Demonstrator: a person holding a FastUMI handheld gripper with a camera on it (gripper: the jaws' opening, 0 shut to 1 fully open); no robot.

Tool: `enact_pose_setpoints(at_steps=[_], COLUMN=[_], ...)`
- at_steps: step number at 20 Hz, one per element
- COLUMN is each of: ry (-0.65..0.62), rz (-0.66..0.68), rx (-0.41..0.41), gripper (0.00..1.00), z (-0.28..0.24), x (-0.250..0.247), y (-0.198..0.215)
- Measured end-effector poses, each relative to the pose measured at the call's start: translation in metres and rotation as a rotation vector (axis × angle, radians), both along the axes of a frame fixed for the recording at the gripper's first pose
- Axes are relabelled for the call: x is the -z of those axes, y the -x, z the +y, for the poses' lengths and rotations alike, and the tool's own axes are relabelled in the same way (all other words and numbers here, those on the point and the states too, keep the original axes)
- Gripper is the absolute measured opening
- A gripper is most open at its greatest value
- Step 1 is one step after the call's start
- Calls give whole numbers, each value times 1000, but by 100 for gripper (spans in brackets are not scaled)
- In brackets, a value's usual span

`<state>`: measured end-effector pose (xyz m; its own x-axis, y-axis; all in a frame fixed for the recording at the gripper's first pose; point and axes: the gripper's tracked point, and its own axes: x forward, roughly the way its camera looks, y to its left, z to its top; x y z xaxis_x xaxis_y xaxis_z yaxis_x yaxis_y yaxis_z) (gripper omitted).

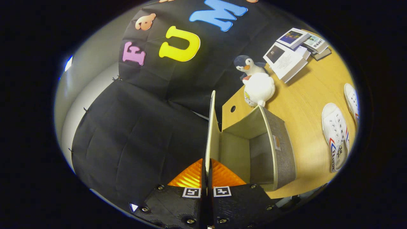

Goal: Open the storage box then place both shoes into the box .Put the left shoe in first, then the right shoe, with the right side of both shoes facing outward in a uniform manner.

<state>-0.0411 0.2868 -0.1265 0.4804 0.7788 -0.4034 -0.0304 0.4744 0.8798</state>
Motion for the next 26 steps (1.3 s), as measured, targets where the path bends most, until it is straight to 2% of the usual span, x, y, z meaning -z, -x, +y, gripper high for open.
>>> enact_pose_setpoints(at_steps=[5, 16, 19, 22, 25, 26], ry=[57, 50, 67, 60, 90, 107], rz=[-62, -122, -155, -206, -271, -290], rx=[-41, -95, -116, -153, -210, -226], gripper=[0, 0, 4, 21, 75, 98], z=[34, 115, 136, 151, 155, 153], x=[-16, -38, -40, -46, -47, -46], y=[0, 13, 14, 20, 24, 30])
